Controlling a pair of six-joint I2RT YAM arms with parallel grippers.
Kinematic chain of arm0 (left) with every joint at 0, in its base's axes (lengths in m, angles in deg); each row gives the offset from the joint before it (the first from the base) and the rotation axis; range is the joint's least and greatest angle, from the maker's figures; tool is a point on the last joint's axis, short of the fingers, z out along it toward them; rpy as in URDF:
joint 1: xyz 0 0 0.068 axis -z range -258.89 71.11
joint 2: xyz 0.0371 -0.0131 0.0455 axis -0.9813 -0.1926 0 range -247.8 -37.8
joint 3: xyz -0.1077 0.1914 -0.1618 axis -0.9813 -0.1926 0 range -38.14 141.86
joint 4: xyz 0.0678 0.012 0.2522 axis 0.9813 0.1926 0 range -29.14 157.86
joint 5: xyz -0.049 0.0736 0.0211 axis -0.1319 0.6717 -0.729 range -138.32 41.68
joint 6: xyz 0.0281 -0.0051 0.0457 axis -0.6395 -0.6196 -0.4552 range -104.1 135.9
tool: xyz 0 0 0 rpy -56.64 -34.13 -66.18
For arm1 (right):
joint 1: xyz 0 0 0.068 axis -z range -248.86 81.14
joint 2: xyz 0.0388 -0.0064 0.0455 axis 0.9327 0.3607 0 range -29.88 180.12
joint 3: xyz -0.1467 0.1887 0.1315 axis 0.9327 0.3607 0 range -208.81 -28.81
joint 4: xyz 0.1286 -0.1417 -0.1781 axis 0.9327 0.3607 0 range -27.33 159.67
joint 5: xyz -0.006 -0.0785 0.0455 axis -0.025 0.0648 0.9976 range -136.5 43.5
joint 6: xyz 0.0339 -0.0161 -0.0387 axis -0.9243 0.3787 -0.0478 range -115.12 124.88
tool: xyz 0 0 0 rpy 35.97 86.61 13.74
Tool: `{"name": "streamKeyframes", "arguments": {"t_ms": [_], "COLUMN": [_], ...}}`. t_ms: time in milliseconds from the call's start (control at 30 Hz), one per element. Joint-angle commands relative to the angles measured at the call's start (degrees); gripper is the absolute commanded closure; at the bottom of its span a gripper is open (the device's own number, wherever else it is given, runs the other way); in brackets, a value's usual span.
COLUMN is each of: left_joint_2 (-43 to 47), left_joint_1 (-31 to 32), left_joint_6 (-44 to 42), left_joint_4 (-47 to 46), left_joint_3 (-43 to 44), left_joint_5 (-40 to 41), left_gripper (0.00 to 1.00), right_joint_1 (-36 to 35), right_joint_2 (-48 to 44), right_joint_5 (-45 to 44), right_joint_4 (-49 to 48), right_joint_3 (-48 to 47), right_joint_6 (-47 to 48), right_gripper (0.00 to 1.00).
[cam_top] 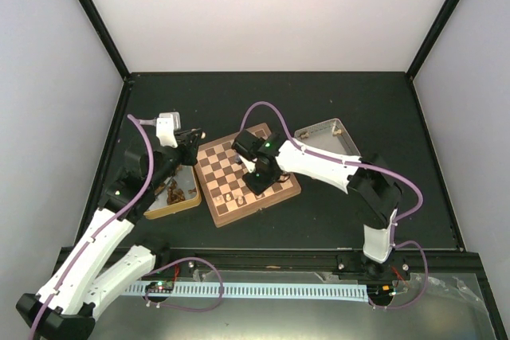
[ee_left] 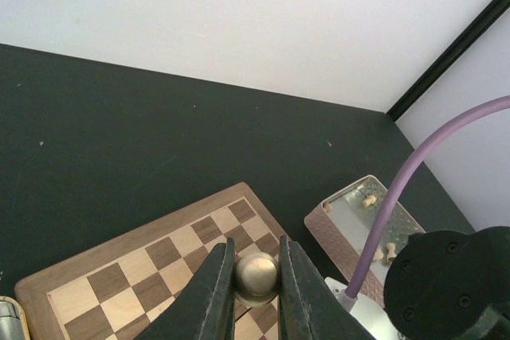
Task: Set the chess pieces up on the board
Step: Adjust the chess piece on the chessboard, then place the chess piece on the chessboard.
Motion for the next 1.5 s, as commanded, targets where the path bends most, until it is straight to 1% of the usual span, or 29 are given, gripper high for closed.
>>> {"name": "streamKeyframes", "arguments": {"t_ms": [0,233,433,600,700,933,1033,1133,1300,1467], "left_joint_2": [-0.83,-2.79,-5.97,-10.19,-13.24,-19.15,-20.44,-21.63,-23.66,-25.88], "left_joint_1": [-0.44,-0.44,-0.39,-0.19,0.27,1.39,1.8,2.22,3.26,4.73], "left_joint_6": [0.51,0.77,1.62,2.52,3.05,3.46,3.63,3.52,3.25,3.19], "left_joint_4": [-0.91,-1.7,-1.17,-2.11,-2.95,-4.12,-4.62,-4.94,-5.0,-5.66], "left_joint_3": [0.27,-1.38,-1.19,-2.56,-3.49,-4.07,-4.24,-4.41,-4.44,-4.25], "left_joint_5": [-1.2,-4.26,-7.06,-10.1,-11.61,-11.66,-11.66,-11.29,-9.84,-7.88], "left_gripper": [0.98,0.99,0.98,0.98,0.98,0.98,0.98,0.98,0.98,0.98], "right_joint_1": [-0.06,2.05,5.14,8.78,10.24,10.44,10.47,10.47,10.49,10.49], "right_joint_2": [-4.57,-12.37,-17.46,-17.33,-16.14,-12.36,-10.63,-9.61,-9.64,-10.1], "right_joint_5": [-0.34,-4.74,-7.11,-8.7,-8.02,-7.04,-7.41,-7.66,-7.09,-5.86], "right_joint_4": [-5.25,-12.74,-15.85,-15.99,-16.76,-17.94,-17.4,-16.7,-15.45,-14.65], "right_joint_3": [1.54,7.22,14.05,19.22,21.55,21.62,20.64,20.12,20.3,20.63], "right_joint_6": [-2.95,-7.39,-9.44,-10.37,-9.68,-7.02,-6.18,-5.81,-5.09,-4.2], "right_gripper": [0.57,0.53,0.5,0.53,0.56,0.58,0.64,0.71,0.82,0.86]}}
